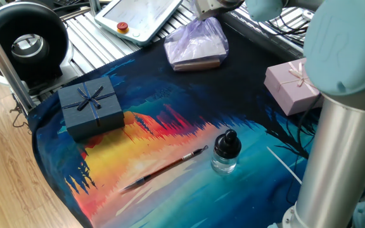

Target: Pick up a bag of things

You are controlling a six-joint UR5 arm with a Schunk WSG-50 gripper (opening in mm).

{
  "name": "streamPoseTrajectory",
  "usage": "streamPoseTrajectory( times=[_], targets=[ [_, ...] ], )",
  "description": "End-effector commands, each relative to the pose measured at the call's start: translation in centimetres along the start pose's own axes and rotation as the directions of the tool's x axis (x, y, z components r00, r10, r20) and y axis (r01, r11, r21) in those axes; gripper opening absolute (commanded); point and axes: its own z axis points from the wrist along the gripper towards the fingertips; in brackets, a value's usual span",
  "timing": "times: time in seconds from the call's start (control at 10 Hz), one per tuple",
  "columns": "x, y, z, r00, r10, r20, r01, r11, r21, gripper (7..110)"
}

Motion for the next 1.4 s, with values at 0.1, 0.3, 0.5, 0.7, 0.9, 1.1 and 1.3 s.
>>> streamPoseTrajectory(
  times=[0.1,0.3,0.5,0.7,0.9,1.1,1.3],
  targets=[
    [-1.4,-0.2,0.8,0.985,0.175,0.012,-0.175,0.984,0.021,66],
    [-1.4,-0.2,2.2,0.986,0.168,0.022,-0.168,0.986,0.016,66],
    [-2.1,0.3,1.8,0.986,0.166,0.013,-0.166,0.986,0.005,66],
    [-2.0,0.9,1.7,0.985,0.171,0.004,-0.171,0.985,-0.007,44],
    [-1.7,0.9,1.7,0.990,0.138,-0.007,-0.138,0.990,0.002,44],
    [-0.4,-0.9,1.6,0.996,-0.057,-0.063,0.061,0.996,0.070,44],
    [1.1,-3.1,1.2,0.981,-0.133,-0.138,0.153,0.978,0.142,44]
  ],
)
